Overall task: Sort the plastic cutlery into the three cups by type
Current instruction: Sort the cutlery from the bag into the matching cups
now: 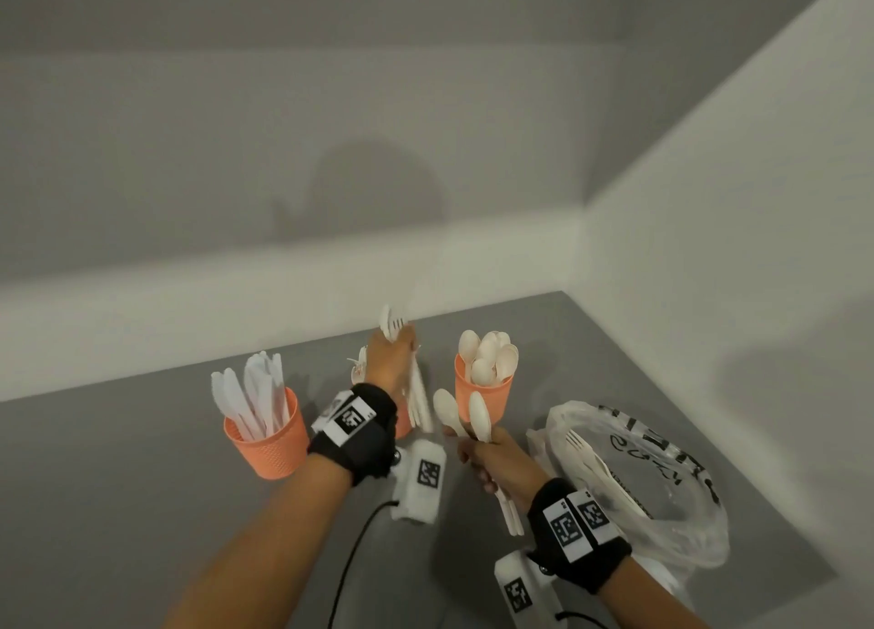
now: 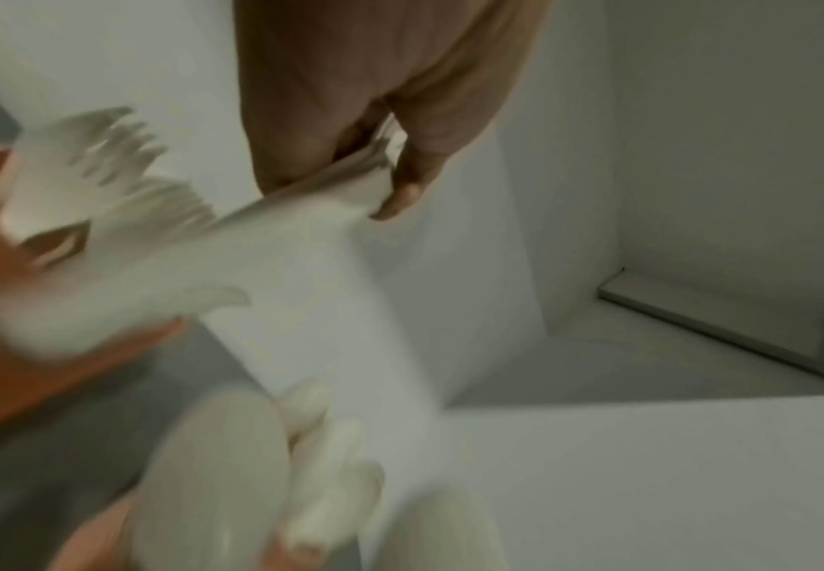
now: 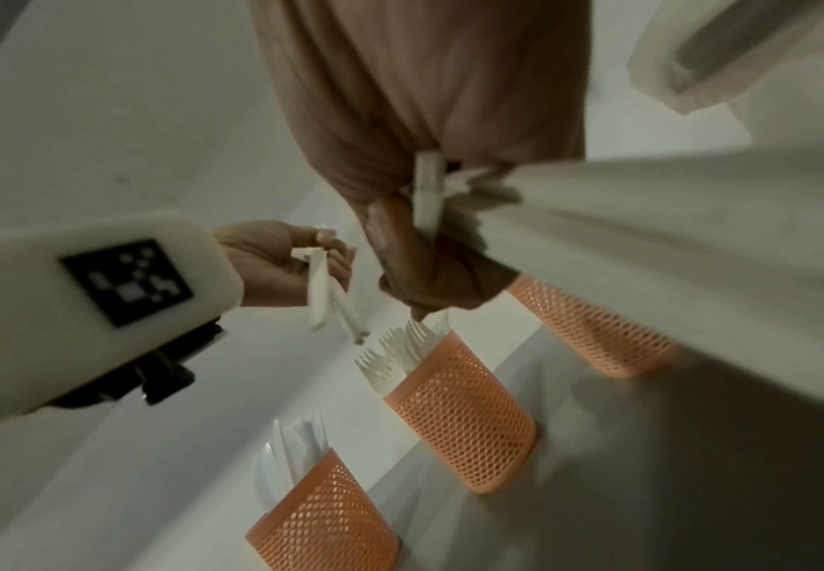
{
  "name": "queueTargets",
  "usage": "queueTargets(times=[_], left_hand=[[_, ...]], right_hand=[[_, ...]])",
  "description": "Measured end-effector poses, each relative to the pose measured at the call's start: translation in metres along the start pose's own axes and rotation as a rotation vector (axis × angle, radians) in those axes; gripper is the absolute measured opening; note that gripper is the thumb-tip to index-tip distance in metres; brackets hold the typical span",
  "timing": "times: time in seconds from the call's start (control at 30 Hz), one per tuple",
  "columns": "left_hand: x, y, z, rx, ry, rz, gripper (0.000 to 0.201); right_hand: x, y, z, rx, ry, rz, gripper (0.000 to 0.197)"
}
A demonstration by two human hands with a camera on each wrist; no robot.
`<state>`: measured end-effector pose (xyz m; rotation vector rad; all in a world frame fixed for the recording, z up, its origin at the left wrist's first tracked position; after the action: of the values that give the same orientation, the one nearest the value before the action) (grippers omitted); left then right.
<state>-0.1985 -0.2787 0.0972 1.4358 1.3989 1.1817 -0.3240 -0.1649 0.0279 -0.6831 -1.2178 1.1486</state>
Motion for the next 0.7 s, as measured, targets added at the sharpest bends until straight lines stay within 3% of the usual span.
queueTargets(times=[0.13,0.3,0.5,0.6,0.7], left_hand=[[-0.025,0.048,0.014,0.142,0.06,-0.181,0.024],[-0.032,0.069,0.023,-0.012,0.038,-0.42,0.019],[-0.031,0.023,0.018,-0.126,-0.038,-0.443,0.008],[-0.03,-0.004,0.022,-0.18,0.0,-0.397,0.012],[-0.029,-0.023,0.025,-0.374,-0.007,-0.421,0.024]], right_hand=[[-0.002,0.001,0.009,-0.086,0.04,-0.031,0.015],[-0.007,0.002,0.02,-0.175,0.102,-0.031,0.014],[-0.009,-0.004,0.023,-0.19,0.109,0.002,0.017],[-0.011,-0.004,0.026,-0.187,0.139,0.015,0.018],[-0.012,-0.004,0.029,-0.149,0.17,0.022,0.023]])
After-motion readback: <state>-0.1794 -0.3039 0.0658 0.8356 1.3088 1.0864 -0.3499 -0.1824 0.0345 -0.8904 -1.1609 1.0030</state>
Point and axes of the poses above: each hand's wrist, its own x-axis away from the middle knuckle, its own z-axis out of the back of the hand, y = z × x, the point moved 8 cm from there along -x, towards the middle knuckle, and after that the axes turned 13 degrees about x, right-handed, at the moved point
